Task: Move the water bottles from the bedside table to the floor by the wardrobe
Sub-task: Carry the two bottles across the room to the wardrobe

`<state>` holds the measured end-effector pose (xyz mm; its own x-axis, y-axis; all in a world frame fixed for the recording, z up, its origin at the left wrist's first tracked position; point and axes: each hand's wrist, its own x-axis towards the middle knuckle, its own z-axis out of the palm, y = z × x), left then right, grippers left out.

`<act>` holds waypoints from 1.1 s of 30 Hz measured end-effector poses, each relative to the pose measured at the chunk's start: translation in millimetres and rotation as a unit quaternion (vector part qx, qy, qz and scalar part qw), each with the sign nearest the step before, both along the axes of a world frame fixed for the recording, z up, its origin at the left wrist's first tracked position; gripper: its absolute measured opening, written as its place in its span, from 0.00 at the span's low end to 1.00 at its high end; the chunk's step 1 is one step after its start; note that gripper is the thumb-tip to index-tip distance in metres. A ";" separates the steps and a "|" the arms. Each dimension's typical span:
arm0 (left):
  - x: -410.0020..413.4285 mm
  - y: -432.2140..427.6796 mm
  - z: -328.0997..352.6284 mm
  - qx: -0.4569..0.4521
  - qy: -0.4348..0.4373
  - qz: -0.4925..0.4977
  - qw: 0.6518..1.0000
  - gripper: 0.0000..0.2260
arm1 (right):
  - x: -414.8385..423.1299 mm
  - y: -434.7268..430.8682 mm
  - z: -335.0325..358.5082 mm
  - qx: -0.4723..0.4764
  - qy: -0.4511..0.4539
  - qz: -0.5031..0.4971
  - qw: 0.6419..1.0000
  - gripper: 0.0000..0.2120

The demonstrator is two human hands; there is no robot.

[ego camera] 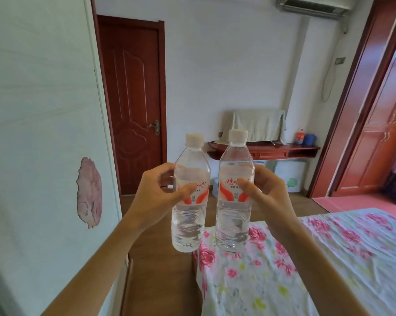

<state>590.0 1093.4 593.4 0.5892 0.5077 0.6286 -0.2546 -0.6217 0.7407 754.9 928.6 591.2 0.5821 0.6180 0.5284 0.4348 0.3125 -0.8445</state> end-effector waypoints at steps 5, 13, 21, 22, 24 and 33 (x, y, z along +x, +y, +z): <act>8.8 30.2 -5.6 0.003 0.000 0.031 1.000 0.15 | 13.8 34.4 -5.0 -0.002 0.010 0.024 1.000 0.24; 54.5 103.6 -3.1 0.008 -0.002 0.065 0.998 0.15 | 69.7 124.6 -5.9 0.003 0.002 0.056 0.998 0.18; 121.2 187.3 6.9 -0.020 -0.028 0.092 0.995 0.15 | 147.0 221.7 -3.5 -0.013 -0.008 0.081 0.997 0.16; 128.8 196.7 7.1 -0.028 -0.031 0.093 0.995 0.15 | 155.9 232.8 -3.8 -0.015 -0.008 0.083 0.996 0.17; 142.8 214.5 6.2 -0.040 -0.032 0.096 0.994 0.15 | 172.7 253.2 -5.4 -0.018 -0.005 0.088 0.996 0.17; 189.3 289.0 -8.4 -0.055 -0.019 0.129 0.990 0.15 | 219.7 333.3 -20.5 -0.028 0.031 0.102 0.994 0.17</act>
